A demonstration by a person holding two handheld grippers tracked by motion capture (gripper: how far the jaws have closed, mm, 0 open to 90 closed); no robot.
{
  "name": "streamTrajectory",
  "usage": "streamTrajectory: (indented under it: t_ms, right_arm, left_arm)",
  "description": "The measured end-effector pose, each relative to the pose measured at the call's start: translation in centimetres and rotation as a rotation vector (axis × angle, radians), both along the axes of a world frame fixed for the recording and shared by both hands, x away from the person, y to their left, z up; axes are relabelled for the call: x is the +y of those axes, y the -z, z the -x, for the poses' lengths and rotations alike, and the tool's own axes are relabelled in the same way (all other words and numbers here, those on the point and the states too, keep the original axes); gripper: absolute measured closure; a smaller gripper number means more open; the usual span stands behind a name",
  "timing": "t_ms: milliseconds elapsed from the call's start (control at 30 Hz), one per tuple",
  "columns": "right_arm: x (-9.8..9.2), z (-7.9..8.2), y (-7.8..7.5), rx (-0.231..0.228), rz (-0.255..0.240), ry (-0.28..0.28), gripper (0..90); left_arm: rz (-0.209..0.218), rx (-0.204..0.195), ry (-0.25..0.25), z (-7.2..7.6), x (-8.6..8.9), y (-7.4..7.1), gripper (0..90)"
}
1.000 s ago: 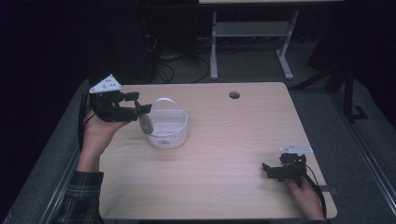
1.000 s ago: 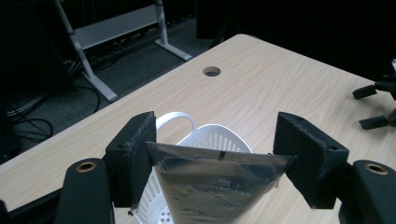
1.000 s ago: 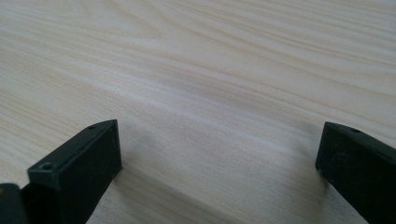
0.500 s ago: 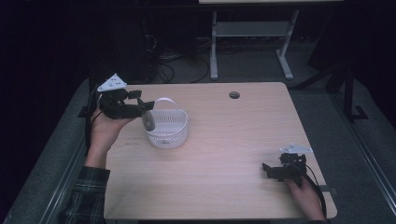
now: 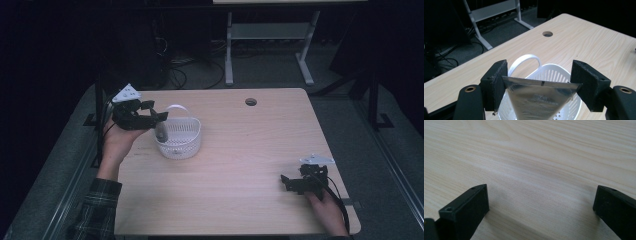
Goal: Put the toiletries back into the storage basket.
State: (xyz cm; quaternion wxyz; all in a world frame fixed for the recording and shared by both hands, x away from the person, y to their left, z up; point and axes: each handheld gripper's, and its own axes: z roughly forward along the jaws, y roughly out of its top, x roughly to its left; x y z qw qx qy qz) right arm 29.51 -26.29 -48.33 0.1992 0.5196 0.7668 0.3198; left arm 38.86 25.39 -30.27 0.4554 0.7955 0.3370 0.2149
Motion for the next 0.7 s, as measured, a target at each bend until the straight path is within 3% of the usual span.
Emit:
streamTrajectory:
  t_ms: [433,700]
  right_arm:
    - [0.0,0.0,0.0,0.0,0.0,0.0,0.0]
    - [0.0,0.0,0.0,0.0,0.0,0.0,0.0]
  left_arm:
    - [-0.007,0.032,-0.014,-0.7,-0.2,2.2,29.8]
    - [-0.022,0.051,-0.017,-0.9,-0.4,2.8,29.8]
